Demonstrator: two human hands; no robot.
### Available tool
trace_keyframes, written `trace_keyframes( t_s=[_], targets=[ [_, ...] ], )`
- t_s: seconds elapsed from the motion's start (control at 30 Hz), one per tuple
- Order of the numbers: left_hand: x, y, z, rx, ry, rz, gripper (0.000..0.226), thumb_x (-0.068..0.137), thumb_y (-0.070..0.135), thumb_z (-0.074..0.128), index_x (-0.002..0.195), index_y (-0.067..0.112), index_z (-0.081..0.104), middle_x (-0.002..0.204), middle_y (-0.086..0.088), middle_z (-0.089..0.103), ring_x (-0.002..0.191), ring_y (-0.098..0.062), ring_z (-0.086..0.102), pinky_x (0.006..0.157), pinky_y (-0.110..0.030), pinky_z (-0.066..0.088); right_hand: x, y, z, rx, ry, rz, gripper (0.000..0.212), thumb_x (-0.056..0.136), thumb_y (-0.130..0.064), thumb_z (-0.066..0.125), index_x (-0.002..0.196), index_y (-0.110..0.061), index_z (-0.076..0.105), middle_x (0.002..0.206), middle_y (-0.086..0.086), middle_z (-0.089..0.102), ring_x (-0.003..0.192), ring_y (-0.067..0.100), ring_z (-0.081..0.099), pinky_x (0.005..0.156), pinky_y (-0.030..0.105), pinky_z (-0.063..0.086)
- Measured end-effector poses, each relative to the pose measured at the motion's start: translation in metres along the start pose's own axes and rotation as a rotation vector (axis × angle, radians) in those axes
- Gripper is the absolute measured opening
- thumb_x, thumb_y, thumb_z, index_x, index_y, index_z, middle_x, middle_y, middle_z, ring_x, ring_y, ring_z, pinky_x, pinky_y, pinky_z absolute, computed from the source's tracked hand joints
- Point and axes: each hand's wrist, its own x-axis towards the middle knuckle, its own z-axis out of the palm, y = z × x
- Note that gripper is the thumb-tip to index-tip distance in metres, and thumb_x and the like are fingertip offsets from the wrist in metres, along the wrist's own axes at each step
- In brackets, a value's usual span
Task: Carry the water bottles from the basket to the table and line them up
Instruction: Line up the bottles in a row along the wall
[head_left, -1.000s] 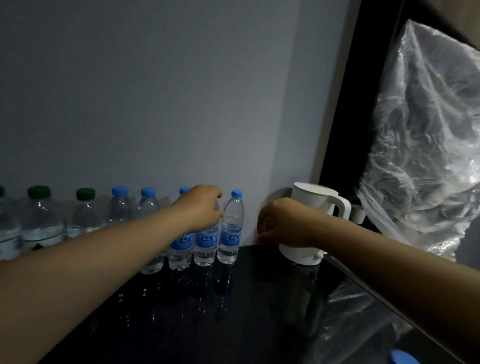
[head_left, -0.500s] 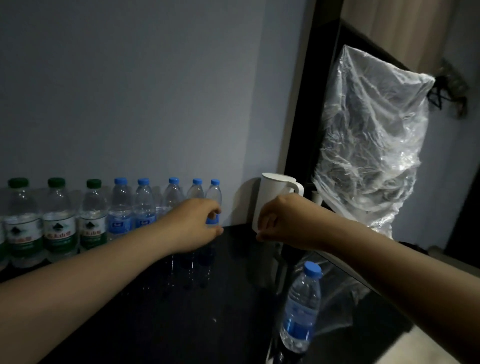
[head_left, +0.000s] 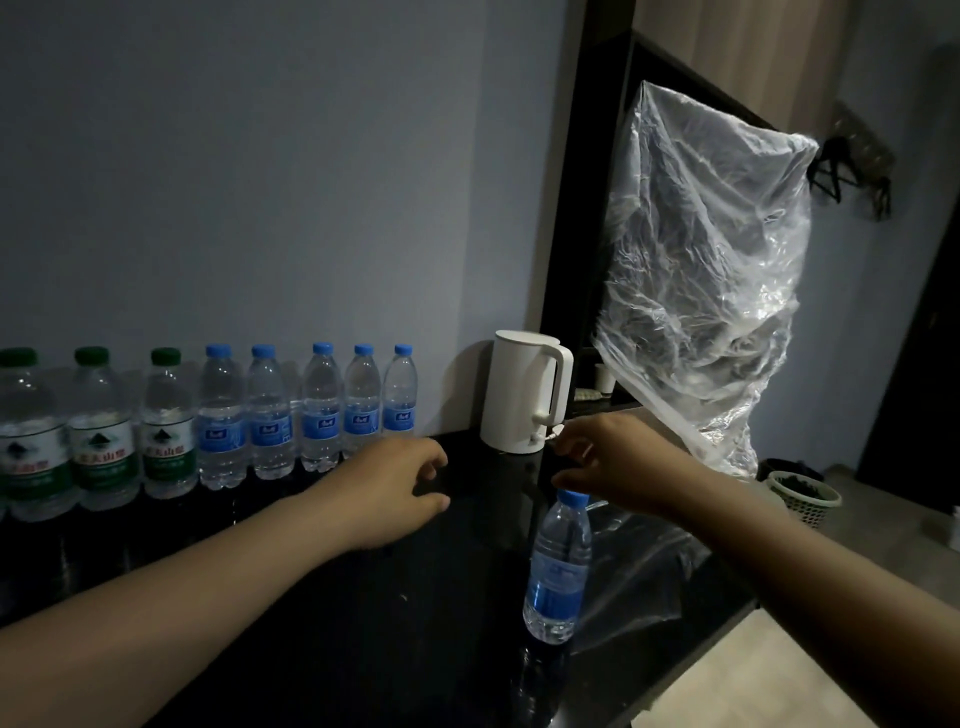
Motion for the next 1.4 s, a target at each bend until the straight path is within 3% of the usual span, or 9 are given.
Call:
trace_keyframes(
  t_s=[0.17, 0.8, 0.9, 1.27, 1.4],
  targets=[
    [0.004, -0.001, 0.010, 0.001, -0.018, -0.012, 0.045, 0.086, 0.035, 0.064, 0.129, 0.030, 0.049, 0.121, 0.010, 0.057, 0.104, -0.004, 0.055, 0.090, -0.024, 0.050, 0.009, 0.014, 0.022, 0.004, -0.004, 0.048, 0.038, 0.081, -0.031, 0.071, 0.115, -0.016, 0.062, 0.117, 0.005, 0.063, 0.104, 0.019, 0.060, 0.091, 0.036, 0.052],
    [0.007, -0.013, 0.030, -0.023, -0.082, -0.049, 0.044, 0.085, 0.037, 0.065, 0.126, 0.032, 0.050, 0.119, 0.013, 0.056, 0.102, -0.002, 0.055, 0.088, -0.021, 0.049, 0.017, 0.033, 0.043, 0.126, -0.093, 0.039, 0.038, 0.083, -0.025, 0.069, 0.119, -0.017, 0.059, 0.118, 0.003, 0.060, 0.103, 0.014, 0.058, 0.091, 0.030, 0.052],
    [0.008, -0.017, 0.030, -0.025, -0.088, -0.058, 0.044, 0.085, 0.037, 0.065, 0.126, 0.032, 0.050, 0.120, 0.013, 0.056, 0.102, -0.002, 0.055, 0.086, -0.020, 0.049, 0.024, 0.035, 0.045, 0.139, -0.082, 0.052, 0.035, 0.082, -0.027, 0.070, 0.115, -0.014, 0.062, 0.113, 0.004, 0.063, 0.100, 0.015, 0.060, 0.091, 0.034, 0.053],
    [0.024, -0.053, 0.032, -0.058, -0.098, -0.138, 0.046, 0.084, 0.035, 0.066, 0.127, 0.031, 0.050, 0.120, 0.013, 0.057, 0.103, -0.002, 0.056, 0.086, -0.018, 0.049, 0.081, 0.027, 0.047, 0.187, 0.000, 0.012, 0.031, 0.080, -0.030, 0.071, 0.105, -0.013, 0.064, 0.100, 0.000, 0.064, 0.087, 0.011, 0.062, 0.079, 0.028, 0.056],
    [0.037, -0.073, 0.033, -0.081, -0.099, -0.173, 0.046, 0.084, 0.034, 0.067, 0.127, 0.030, 0.052, 0.120, 0.013, 0.057, 0.104, -0.003, 0.057, 0.085, -0.017, 0.048, 0.109, 0.022, 0.054, 0.154, 0.051, 0.027, 0.025, 0.077, -0.037, 0.073, 0.087, -0.016, 0.063, 0.084, -0.002, 0.062, 0.073, 0.006, 0.060, 0.062, 0.018, 0.050]
  ],
)
